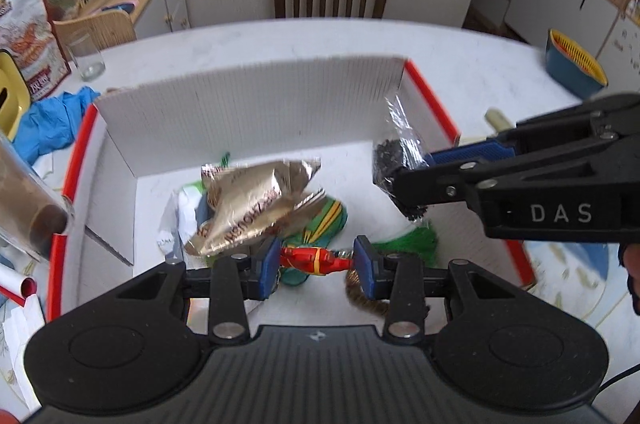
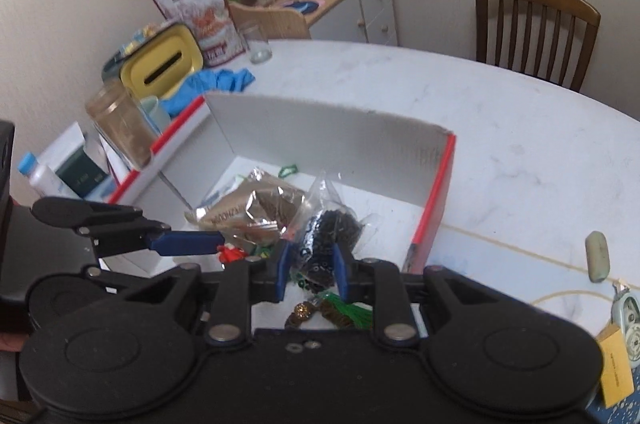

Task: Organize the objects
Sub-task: 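Carry the horse keychain and black bag over the red box with both grippers, then open the left gripper to drop the horse keychain while the right drops the black bag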

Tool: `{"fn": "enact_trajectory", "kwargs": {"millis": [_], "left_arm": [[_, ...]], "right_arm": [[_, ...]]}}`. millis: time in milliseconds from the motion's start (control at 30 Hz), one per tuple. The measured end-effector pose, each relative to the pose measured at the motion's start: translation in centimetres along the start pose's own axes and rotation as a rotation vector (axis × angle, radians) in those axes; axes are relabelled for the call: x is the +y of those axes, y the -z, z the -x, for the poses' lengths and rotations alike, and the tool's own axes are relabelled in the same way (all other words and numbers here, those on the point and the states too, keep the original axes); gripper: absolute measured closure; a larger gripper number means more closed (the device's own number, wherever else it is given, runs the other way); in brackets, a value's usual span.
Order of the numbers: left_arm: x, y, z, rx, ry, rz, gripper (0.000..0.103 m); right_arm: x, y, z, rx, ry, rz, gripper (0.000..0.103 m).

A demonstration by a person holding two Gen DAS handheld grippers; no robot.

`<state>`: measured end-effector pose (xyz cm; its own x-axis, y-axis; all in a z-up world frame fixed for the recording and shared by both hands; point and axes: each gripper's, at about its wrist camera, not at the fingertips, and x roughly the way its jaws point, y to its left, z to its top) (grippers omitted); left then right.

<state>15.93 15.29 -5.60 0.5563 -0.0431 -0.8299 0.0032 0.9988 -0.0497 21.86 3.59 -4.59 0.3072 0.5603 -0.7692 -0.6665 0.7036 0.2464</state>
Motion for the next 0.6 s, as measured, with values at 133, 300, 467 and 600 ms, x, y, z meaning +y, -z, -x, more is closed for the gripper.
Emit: {"fn": "enact_trajectory", "kwargs": {"millis": [133, 300, 467, 600], "left_arm": [[0.3, 0.0, -1.3, 0.046, 0.001, -0.007, 0.064], [0.3, -0.3, -1.8, 0.067, 0.009, -0.03, 0.063], [0.6, -0.2, -2.2, 0.093, 0.031, -0.026, 0.062], [0.7, 0.1, -2.3, 0.099, 0.035, -0.032, 0.062]], "right_arm": [[0.5, -0.1, -1.3, 0.035, 0.03, 0.013, 0.08], [0.9, 0.0, -2.0, 0.058, 0.037, 0.02, 0.078], [1.0, -0.2, -2.2, 0.056, 0.044, 0.013, 0.076], [1.0, -0.2, -1.8, 0.047, 0.042, 0.005, 0.073]]}}
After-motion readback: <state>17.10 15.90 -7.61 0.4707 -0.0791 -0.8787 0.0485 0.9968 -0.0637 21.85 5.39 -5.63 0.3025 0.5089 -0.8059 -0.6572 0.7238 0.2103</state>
